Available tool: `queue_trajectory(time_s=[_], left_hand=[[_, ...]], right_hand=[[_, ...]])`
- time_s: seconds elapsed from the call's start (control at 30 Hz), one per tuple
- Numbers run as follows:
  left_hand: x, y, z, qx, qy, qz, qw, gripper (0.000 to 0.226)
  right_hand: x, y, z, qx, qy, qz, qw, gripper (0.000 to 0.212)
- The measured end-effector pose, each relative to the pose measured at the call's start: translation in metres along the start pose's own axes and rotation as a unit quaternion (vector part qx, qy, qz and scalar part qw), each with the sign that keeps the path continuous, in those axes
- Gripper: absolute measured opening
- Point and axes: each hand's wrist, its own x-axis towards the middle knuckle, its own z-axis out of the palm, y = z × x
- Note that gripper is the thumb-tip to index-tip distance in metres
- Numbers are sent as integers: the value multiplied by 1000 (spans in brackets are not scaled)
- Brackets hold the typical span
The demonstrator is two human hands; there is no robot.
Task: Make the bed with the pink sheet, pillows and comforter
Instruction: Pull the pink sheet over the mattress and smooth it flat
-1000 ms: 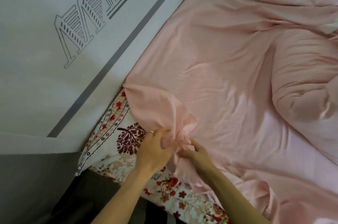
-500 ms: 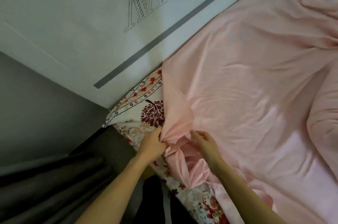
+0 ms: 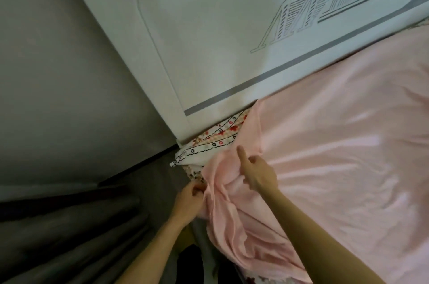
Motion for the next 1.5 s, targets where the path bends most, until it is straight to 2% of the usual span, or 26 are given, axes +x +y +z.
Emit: queue_trajectory(time_s=[0.13, 0.23, 0.27, 0.33, 0.4, 0.43, 0.5, 0.57, 0.6, 0.67, 0.77, 0.83, 0.93, 1.0, 1.07, 1.17, 1.37, 1.5], left_hand=[[3, 15, -8, -116, -20, 31, 993, 32], [19, 24, -14, -96, -8, 32, 995, 39], [26, 22, -18, -63, -10, 31, 997, 35], [33, 12, -30, 8, -16, 46, 999, 22], [35, -5, -48, 74, 0, 66, 995, 15], [35, -13, -61, 110, 37, 79, 990, 15], [42, -32, -97, 170, 171, 88, 967, 17], [53, -50, -135, 191, 281, 55, 939, 26], [58, -57, -150, 216, 293, 32, 931, 27], [69, -68, -166, 287, 267, -17, 920, 27], [86, -72, -165, 320, 213, -77, 920, 29], [97, -70, -160, 307, 164, -97, 932, 29], [114, -65, -144, 176, 109, -39, 978, 46], [118, -52, -133, 81, 100, 17, 992, 53], [122, -39, -124, 60, 75, 62, 993, 51], [126, -25, -111, 97, 45, 102, 989, 38], [128, -33, -104, 98, 151, 131, 975, 21], [133, -23, -110, 154, 206, 142, 956, 33]], right_hand=[[15, -17, 4, 30, 110, 67, 991, 101], [30, -28, 2, 62, 96, 127, 985, 98], [31, -33, 1, 57, 78, 135, 986, 89], [27, -43, 4, 43, 49, 130, 989, 56], [14, -59, 13, 82, 28, 78, 993, 28], [8, -69, 20, 115, 21, 43, 992, 22], [0, -95, 37, 179, 18, -14, 984, 14], [0, -116, 58, 193, 7, -22, 981, 9], [1, -124, 67, 181, -6, -20, 983, 9], [3, -128, 90, 130, -56, -27, 990, 15], [6, -122, 112, 52, -134, -70, 987, 53], [9, -115, 111, 44, -136, -83, 986, 59], [14, -96, 103, 85, -118, -67, 987, 43], [15, -86, 95, 91, -71, -56, 992, 28], [18, -80, 89, 57, -19, -58, 996, 20], [30, -74, 81, -2, 55, -64, 996, 19], [52, -85, 68, 12, 108, -21, 994, 38], [61, -105, 53, -37, 92, 29, 995, 58]])
